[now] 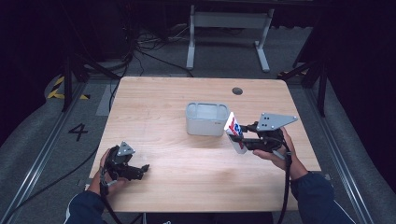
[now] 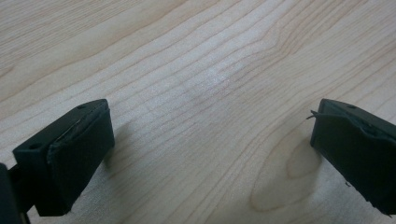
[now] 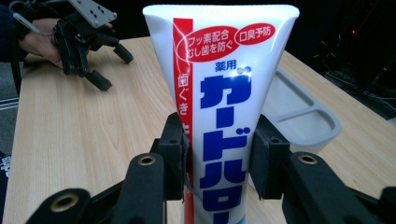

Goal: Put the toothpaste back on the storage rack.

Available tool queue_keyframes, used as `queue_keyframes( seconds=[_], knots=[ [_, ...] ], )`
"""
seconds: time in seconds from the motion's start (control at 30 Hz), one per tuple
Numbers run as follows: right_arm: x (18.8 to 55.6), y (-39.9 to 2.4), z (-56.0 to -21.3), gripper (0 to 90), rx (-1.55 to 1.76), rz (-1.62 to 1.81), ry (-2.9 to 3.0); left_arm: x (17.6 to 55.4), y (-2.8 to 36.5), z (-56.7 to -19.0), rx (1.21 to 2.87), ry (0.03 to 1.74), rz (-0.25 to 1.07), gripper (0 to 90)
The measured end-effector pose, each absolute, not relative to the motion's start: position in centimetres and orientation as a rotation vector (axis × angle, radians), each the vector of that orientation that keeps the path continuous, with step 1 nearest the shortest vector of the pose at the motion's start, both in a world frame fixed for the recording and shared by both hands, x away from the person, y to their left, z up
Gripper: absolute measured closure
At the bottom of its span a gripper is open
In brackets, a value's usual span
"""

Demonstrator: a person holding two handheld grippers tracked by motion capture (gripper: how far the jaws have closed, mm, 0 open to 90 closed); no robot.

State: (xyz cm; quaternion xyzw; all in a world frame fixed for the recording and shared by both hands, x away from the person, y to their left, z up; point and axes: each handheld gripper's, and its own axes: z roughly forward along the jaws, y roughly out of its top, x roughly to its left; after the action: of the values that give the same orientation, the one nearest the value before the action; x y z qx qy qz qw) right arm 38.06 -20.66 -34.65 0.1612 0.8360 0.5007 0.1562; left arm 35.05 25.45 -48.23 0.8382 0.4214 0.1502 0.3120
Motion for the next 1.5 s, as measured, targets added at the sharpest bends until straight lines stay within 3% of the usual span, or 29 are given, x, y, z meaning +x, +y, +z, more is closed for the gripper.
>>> queue_keyframes(
  seconds=[1.5],
  knots=[
    [42.5, -14.9, -31.1, 63.0, 0.423, 1.524, 2.297, 35.0, 25.4, -48.2, 2.212, 1.114, 0.395, 0.0]
  ],
)
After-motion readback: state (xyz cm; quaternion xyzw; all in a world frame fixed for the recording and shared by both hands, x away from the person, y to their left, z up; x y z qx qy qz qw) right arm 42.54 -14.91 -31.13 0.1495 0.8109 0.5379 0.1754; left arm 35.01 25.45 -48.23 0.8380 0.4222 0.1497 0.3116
